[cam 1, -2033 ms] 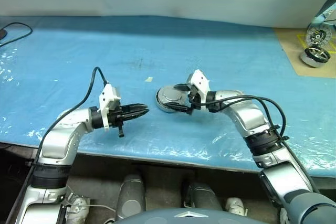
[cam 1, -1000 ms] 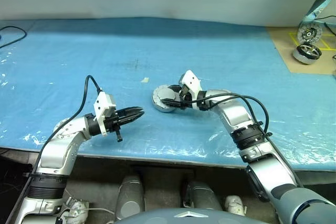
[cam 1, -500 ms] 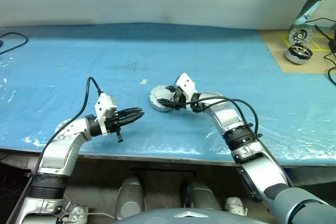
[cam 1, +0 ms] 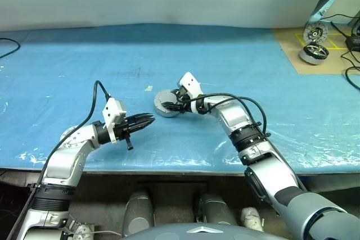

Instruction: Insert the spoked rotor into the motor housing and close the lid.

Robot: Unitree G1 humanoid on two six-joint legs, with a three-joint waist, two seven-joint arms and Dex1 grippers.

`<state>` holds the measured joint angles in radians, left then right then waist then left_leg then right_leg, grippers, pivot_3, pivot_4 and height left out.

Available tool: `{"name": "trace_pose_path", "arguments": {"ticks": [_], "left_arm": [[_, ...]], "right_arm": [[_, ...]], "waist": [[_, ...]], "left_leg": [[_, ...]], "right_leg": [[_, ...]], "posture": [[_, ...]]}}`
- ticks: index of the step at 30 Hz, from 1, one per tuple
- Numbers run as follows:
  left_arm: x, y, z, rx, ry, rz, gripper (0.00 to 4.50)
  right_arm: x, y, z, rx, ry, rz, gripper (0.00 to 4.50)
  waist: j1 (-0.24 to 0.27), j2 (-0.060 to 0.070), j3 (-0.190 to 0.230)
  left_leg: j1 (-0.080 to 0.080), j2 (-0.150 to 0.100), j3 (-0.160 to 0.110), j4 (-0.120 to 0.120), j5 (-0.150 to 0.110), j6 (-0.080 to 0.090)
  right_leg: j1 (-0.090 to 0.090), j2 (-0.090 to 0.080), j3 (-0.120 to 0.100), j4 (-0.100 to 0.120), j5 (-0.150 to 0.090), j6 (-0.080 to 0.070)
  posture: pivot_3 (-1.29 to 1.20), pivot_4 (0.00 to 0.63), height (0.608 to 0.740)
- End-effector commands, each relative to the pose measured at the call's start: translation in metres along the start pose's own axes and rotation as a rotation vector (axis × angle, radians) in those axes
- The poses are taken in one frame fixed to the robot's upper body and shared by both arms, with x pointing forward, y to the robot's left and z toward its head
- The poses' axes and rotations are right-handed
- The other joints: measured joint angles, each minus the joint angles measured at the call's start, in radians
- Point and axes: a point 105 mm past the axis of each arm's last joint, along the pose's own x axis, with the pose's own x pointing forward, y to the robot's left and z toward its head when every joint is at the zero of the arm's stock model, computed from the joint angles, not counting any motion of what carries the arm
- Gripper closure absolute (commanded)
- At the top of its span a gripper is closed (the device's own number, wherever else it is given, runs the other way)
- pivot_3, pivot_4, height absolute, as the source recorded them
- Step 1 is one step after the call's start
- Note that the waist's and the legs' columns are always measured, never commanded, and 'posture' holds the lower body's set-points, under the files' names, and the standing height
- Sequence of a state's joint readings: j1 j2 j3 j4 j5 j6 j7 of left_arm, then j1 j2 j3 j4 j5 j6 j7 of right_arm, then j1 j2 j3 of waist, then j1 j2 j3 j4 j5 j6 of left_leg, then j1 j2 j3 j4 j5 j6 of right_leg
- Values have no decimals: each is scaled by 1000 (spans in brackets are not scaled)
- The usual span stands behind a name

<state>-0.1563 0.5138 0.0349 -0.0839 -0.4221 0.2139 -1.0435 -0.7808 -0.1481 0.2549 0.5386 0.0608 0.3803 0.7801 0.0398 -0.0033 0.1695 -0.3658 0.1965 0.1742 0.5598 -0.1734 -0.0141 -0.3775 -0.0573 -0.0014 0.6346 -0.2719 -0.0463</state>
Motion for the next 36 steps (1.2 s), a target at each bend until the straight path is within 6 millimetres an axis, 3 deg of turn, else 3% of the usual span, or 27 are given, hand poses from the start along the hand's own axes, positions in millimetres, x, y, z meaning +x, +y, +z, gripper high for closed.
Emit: {"name": "trace_pose_path", "arguments": {"ticks": [1,6,9,11,18,28,36], "left_arm": [[0,1,8,36,-15,2,3922],[1,-1,10,36,-15,1,3922],[3,-2,12,36,-18,-3,3922],[5,-2,13,36,-18,-5,3922],[4,1,11,35,-16,-6,3922],[0,2,8,30,-14,16,3922],[-4,23,13,57,-34,118,3922]], "right_arm": [[2,12,-48,128,154,29,1589],[-10,17,2,177,-53,122,1589],[-11,12,22,215,-111,112,1589],[-8,12,25,191,-101,104,1589],[1,18,0,97,10,84,1589],[9,17,-32,99,151,26,1589],[3,0,-75,-26,360,-96,1589]], "waist": [[0,0,0],[5,0,0],[2,0,0],[2,0,0],[2,0,0],[1,0,0],[5,1,-1]], "left_leg": [[0,0,0,0,0,0],[-4,0,1,-2,0,0],[-11,1,2,-5,2,-4],[-17,2,2,-5,3,-4],[-20,5,1,-6,1,-7],[-13,4,1,-6,1,-8],[8,2,1,-8,-2,-4]], "right_leg": [[0,0,0,0,0,0],[-4,0,0,-3,0,0],[-9,2,0,-9,1,0],[-14,4,-1,-9,4,4],[-16,6,-5,-8,4,4],[-10,5,-4,-9,3,3],[7,3,0,-10,-1,3]], "posture": [[0,150,740],[0,150,740],[0,150,740],[0,150,740],[0,150,740],[0,150,740],[0,150,740]]}}
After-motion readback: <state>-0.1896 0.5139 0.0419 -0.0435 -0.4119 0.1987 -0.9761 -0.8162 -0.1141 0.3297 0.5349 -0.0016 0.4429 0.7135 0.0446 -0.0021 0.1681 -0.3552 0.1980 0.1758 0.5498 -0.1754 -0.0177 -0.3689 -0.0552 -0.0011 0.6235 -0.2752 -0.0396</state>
